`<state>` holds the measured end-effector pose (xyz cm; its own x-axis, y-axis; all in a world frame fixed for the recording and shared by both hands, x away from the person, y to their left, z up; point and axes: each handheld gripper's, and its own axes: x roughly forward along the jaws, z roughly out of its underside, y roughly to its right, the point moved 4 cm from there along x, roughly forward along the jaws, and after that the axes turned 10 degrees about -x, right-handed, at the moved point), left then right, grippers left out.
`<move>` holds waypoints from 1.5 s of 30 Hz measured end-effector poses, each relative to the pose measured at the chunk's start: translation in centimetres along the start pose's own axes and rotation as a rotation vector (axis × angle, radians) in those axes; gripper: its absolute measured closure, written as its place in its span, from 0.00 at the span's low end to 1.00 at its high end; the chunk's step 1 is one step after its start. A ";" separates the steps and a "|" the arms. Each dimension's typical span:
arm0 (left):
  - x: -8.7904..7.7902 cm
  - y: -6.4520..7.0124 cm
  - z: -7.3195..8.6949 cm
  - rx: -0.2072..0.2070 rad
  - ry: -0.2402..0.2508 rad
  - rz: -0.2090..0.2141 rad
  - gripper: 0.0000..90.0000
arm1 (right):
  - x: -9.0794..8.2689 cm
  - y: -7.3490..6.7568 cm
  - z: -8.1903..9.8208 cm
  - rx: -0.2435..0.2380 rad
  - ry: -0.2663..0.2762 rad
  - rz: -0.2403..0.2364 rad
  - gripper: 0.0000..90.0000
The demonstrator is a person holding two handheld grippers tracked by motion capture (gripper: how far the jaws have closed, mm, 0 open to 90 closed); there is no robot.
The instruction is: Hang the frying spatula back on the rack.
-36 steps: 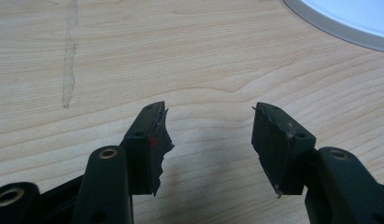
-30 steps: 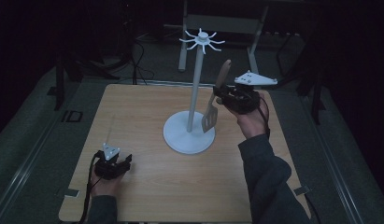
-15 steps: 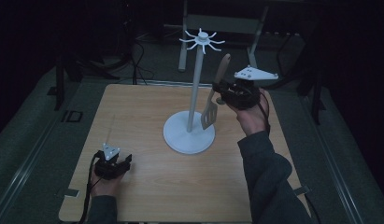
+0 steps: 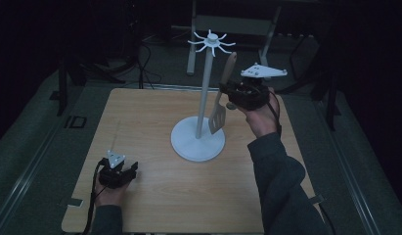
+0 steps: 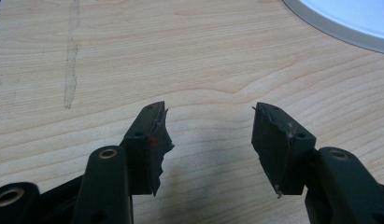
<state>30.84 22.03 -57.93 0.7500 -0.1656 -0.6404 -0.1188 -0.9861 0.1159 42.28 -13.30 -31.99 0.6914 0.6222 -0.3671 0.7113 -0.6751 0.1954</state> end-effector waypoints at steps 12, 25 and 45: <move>0.0 0.0 0.0 -0.002 0.000 0.002 0.50 | 0.5 0.3 -0.7 0.016 -0.018 -0.015 0.83; 0.0 0.0 0.0 -0.005 0.000 -0.001 0.50 | 1.6 0.4 -1.2 0.022 -0.042 -0.029 0.83; 0.0 -0.1 0.0 -0.010 0.007 0.000 0.50 | 2.6 0.0 -0.9 0.016 -0.064 -0.044 0.77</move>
<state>30.83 22.09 -57.87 0.7546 -0.1651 -0.6351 -0.1123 -0.9860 0.1229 44.24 -11.33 -32.17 0.6494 0.6254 -0.4325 0.7386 -0.6542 0.1631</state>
